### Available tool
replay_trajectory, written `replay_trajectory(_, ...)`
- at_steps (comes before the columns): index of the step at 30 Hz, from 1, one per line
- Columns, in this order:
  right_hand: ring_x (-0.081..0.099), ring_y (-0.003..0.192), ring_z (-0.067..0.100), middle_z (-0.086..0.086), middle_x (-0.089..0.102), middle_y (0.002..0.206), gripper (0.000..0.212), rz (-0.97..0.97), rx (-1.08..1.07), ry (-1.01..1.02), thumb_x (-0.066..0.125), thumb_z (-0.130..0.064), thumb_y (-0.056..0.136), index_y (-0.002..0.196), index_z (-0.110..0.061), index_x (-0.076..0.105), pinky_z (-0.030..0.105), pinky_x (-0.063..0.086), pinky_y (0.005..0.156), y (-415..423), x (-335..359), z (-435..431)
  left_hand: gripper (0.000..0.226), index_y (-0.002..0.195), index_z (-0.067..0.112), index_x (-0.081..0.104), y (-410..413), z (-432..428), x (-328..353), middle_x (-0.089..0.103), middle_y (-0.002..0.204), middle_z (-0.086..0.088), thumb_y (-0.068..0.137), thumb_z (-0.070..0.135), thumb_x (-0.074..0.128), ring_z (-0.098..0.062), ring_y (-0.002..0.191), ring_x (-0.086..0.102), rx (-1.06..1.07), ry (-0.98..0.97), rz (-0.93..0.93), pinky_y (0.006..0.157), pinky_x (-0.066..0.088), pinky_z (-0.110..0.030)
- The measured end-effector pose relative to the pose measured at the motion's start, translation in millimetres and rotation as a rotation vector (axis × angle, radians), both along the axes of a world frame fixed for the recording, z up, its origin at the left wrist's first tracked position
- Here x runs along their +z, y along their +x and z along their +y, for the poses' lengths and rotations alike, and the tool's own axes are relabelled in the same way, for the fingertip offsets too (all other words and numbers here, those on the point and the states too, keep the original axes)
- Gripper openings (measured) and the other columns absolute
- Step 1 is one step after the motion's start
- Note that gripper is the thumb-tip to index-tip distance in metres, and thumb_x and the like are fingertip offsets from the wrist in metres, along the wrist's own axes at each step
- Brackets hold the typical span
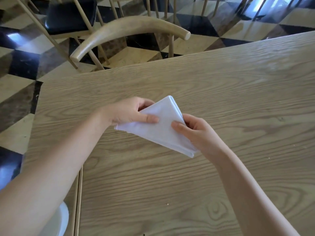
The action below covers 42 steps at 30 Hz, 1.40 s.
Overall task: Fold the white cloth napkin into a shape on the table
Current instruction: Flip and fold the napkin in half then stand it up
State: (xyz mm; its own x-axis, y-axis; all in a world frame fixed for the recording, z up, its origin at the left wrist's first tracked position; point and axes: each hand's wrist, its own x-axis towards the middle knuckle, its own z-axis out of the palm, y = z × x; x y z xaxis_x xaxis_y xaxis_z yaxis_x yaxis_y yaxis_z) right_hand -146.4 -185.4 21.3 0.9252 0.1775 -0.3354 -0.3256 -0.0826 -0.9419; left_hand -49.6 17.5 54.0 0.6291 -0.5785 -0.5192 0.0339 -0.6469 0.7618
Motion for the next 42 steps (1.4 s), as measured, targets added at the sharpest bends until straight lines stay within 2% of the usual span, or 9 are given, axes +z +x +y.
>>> replay_trajectory(4,0.054,0.055,0.008,0.002,0.059,0.068,0.008,0.096,0.187,-0.204,0.06,-0.021,0.09,0.089,-0.017,0.066,0.024,0.047,0.057,6,-10,-12,0.028,0.099,0.018,0.064,-27,17,-35,0.065,0.08,0.003,0.079,0.038,0.07,-0.009,0.062,0.059,0.312,-0.075,0.006,0.051,0.046,-0.023)
replay_trajectory(10,0.061,0.051,0.014,0.003,0.067,0.075,0.008,-0.019,0.051,-0.555,0.062,-0.024,0.086,0.091,-0.018,0.063,0.026,0.049,0.057,15,-26,-26,0.029,0.111,0.026,0.057,-53,24,-66,0.063,0.08,0.006,0.084,0.031,0.065,-0.006,0.066,0.057,0.574,0.029,-0.09,0.062,0.042,-0.021)
replay_trajectory(14,0.054,0.051,0.008,0.001,0.063,0.076,0.005,-0.134,0.095,-0.608,0.059,-0.018,0.088,0.089,-0.017,0.063,0.018,0.047,0.055,9,-31,-35,0.044,0.126,0.024,0.049,-79,25,-71,0.052,0.104,0.001,0.085,0.029,0.063,-0.009,0.072,0.054,0.603,0.126,-0.366,0.069,0.044,-0.019)
replay_trajectory(18,0.058,0.073,0.007,-0.011,0.063,0.088,0.017,-0.123,0.157,-0.504,0.065,-0.015,0.083,0.097,-0.025,0.066,0.017,0.049,0.065,2,-31,-56,0.065,0.133,0.027,0.041,-114,31,-69,0.037,0.124,0.009,0.076,0.029,0.074,0.001,0.103,0.049,0.586,0.068,-0.43,0.084,0.043,-0.018)
replay_trajectory(23,0.056,0.077,0.009,-0.011,0.06,0.086,0.022,-0.217,0.154,-0.599,0.072,-0.01,0.075,0.088,-0.026,0.063,0.019,0.044,0.07,0,-40,-47,0.058,0.122,0.013,0.055,-133,33,-82,0.053,0.118,-0.002,0.07,0.003,0.078,0.015,0.103,0.044,0.565,0.071,-0.627,0.083,0.032,0.002)
replay_trajectory(32,0.047,0.066,0.008,-0.012,0.051,0.079,0.022,-0.239,0.158,-0.605,0.073,-0.007,0.073,0.078,-0.021,0.057,0.024,0.042,0.066,1,-47,-39,0.044,0.116,0.007,0.062,-131,34,-82,0.063,0.111,0.001,0.076,-0.012,0.064,0.013,0.1,0.049,0.648,0.06,-0.702,0.081,0.034,0.001)
replay_trajectory(35,0.045,0.065,0.006,-0.013,0.047,0.077,0.02,-0.268,0.218,-0.699,0.071,-0.012,0.075,0.076,-0.021,0.053,0.03,0.043,0.065,3,-48,-39,0.044,0.116,0.004,0.062,-131,35,-85,0.064,0.112,-0.003,0.077,-0.015,0.062,-0.003,0.102,0.053,0.648,0.081,-0.73,0.08,0.035,0.001)
replay_trajectory(38,0.041,0.07,0.001,-0.016,0.042,0.073,0.021,-0.364,0.237,-0.778,0.07,-0.018,0.076,0.074,-0.023,0.049,0.02,0.034,0.058,2,-48,-39,0.043,0.116,0.005,0.062,-130,37,-89,0.065,0.111,-0.006,0.078,-0.015,0.06,-0.017,0.101,0.057,0.647,0.107,-0.742,0.078,0.037,-0.001)
replay_trajectory(42,0.037,0.074,0.007,-0.012,0.043,0.072,0.02,-0.535,0.202,-0.807,0.07,-0.013,0.074,0.071,-0.017,0.051,0.022,0.03,0.061,-3,-59,-30,0.041,0.115,0.012,0.062,-124,38,-86,0.064,0.107,0.005,0.081,-0.01,0.059,-0.007,0.098,0.054,0.704,0.092,-0.665,0.08,0.037,-0.004)
